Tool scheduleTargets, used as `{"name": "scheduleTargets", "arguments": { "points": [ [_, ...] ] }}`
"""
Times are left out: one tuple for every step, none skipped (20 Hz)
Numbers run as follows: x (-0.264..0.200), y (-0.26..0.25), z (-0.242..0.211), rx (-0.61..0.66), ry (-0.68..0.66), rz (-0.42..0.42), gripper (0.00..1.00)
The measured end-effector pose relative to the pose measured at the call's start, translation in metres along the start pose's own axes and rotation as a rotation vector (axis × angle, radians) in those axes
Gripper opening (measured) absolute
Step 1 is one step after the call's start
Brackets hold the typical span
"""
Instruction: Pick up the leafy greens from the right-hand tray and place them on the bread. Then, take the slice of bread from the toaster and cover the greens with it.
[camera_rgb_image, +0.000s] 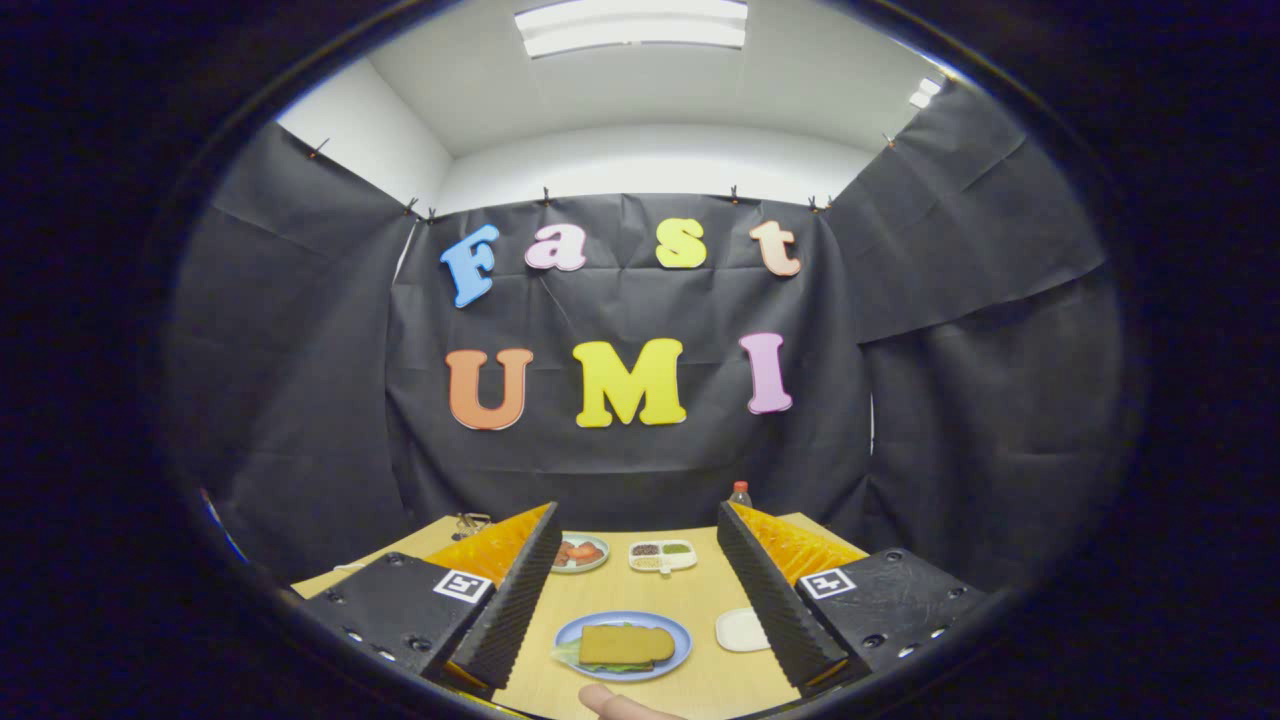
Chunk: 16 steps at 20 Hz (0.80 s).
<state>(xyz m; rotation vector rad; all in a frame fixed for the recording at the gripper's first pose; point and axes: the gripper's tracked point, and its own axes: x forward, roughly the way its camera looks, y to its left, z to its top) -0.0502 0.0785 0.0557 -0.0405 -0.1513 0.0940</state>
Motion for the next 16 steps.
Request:
{"name": "scheduleTargets", "arguments": {
  "points": [
    [-0.001,0.0,0.001,-0.008,-0.007,-0.002,0.95],
    [-0.001,0.002,0.002,-0.012,-0.01,0.0,0.96],
    [-0.002,0.004,-0.004,-0.012,-0.003,0.007,0.95],
    [-0.001,0.005,-0.007,-0.01,0.009,0.014,0.95],
    [0.0,0.004,-0.01,-0.009,0.02,0.013,0.95],
    [0.002,0.004,-0.012,-0.011,0.026,0.013,0.95],
    [0.004,0.004,-0.015,-0.014,0.033,0.012,0.95],
    [0.005,0.004,-0.018,-0.018,0.042,0.011,0.95],
    [0.005,0.005,-0.021,-0.021,0.048,0.013,0.95],
    [0.006,0.005,-0.023,-0.024,0.054,0.014,0.95],
    [0.006,0.005,-0.025,-0.027,0.059,0.013,0.95],
    [0.007,0.005,-0.027,-0.029,0.062,0.014,0.95],
    [0.008,0.005,-0.029,-0.029,0.064,0.014,0.95],
    [0.009,0.004,-0.031,-0.029,0.07,0.013,0.95],
    [0.01,0.005,-0.034,-0.029,0.075,0.013,0.95],
    [0.01,0.004,-0.036,-0.031,0.081,0.013,0.95]
  ]
}}
